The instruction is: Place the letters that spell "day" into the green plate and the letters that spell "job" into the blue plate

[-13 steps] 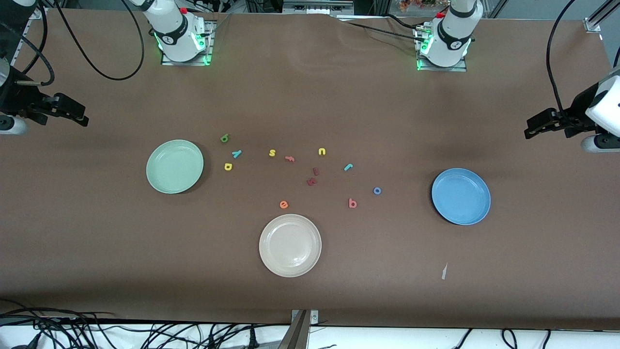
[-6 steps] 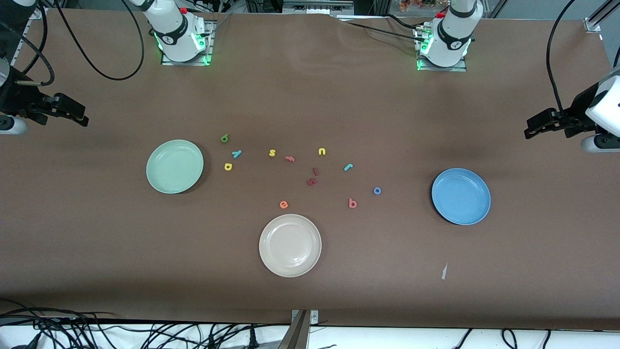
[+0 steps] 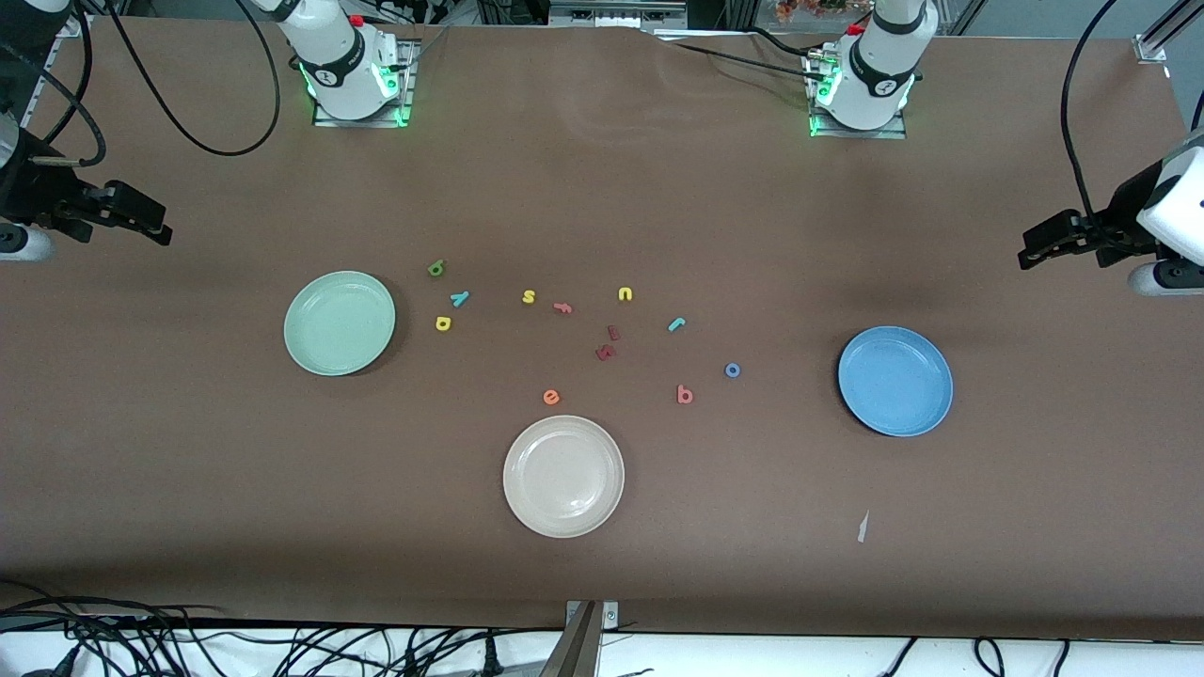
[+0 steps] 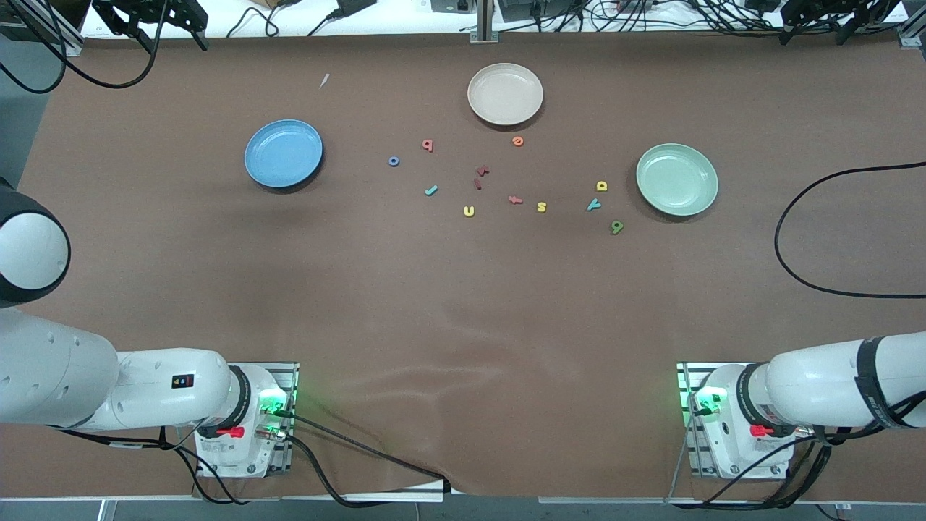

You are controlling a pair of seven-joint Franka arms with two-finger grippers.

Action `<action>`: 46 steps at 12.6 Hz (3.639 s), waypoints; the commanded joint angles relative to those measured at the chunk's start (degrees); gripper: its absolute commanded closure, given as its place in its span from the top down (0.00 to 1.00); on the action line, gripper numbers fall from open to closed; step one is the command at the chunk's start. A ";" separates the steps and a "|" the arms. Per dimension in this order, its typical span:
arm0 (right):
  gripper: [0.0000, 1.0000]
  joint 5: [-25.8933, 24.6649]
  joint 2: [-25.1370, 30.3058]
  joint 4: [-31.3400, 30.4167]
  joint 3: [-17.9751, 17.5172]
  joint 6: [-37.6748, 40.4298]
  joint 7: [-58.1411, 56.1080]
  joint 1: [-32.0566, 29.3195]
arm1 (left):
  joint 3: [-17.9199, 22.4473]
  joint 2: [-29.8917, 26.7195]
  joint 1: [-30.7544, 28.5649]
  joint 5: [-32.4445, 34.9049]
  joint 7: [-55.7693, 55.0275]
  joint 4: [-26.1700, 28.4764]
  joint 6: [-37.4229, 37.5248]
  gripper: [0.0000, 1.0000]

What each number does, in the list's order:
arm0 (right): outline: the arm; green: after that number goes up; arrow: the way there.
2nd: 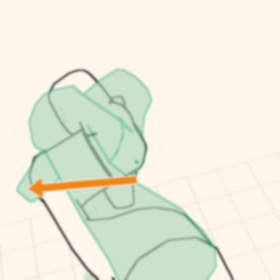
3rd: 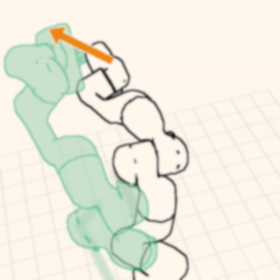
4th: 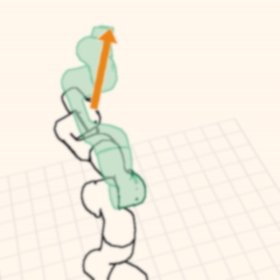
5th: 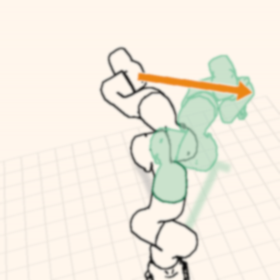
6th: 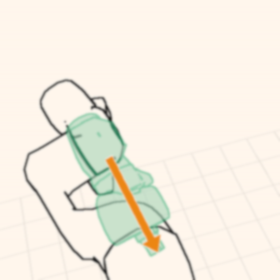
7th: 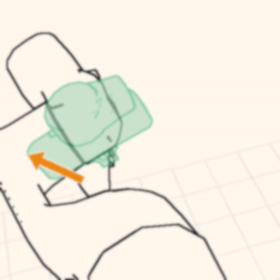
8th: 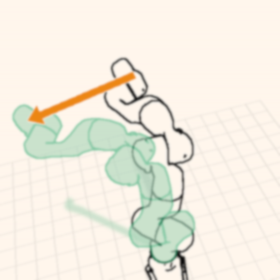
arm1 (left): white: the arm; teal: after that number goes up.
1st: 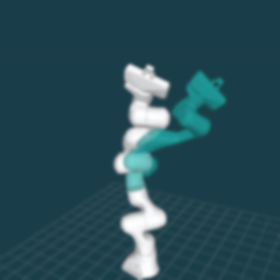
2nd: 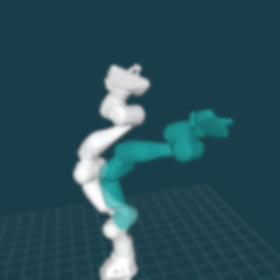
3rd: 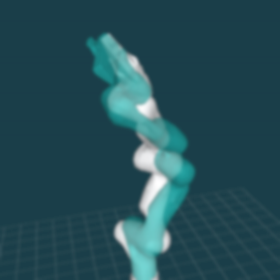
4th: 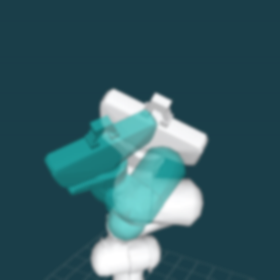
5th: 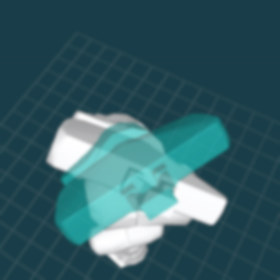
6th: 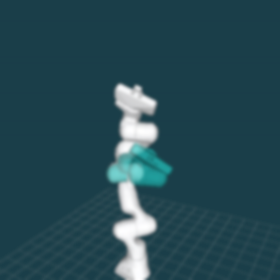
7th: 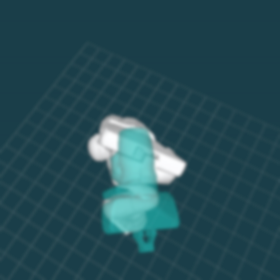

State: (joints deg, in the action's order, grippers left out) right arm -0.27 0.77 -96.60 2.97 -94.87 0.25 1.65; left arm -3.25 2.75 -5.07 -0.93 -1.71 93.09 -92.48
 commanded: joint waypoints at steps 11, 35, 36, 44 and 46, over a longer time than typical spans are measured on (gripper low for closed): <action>1.00 0.01 0.55 0.19 0.02 0.82 -0.16 -0.07 | -0.09 -0.90 -0.20 -1.18 1.44 0.69 0.28 1.00; 0.99 -0.17 -18.59 -1.12 -1.56 -5.85 13.26 9.15 | -1.05 20.26 11.20 -1.18 -7.13 -3.00 -8.49 1.00; 0.99 0.70 -20.17 -2.44 -1.48 -7.94 17.37 11.08 | -0.97 21.76 13.75 -1.18 -11.43 -3.00 -11.38 1.00; 0.77 0.01 -26.69 -10.61 -1.39 -30.53 56.34 22.17 | -0.88 34.77 24.05 -0.21 -25.17 0.68 -36.61 1.00; 0.77 0.01 -26.17 -18.23 -1.39 -40.95 56.96 22.26 | -0.88 36.62 24.76 -0.21 -25.63 1.83 -40.75 1.00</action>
State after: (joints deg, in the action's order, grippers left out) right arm -0.12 -26.95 -107.37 1.10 -127.33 55.76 23.94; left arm -4.84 38.78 18.35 -1.14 -25.93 93.87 -130.39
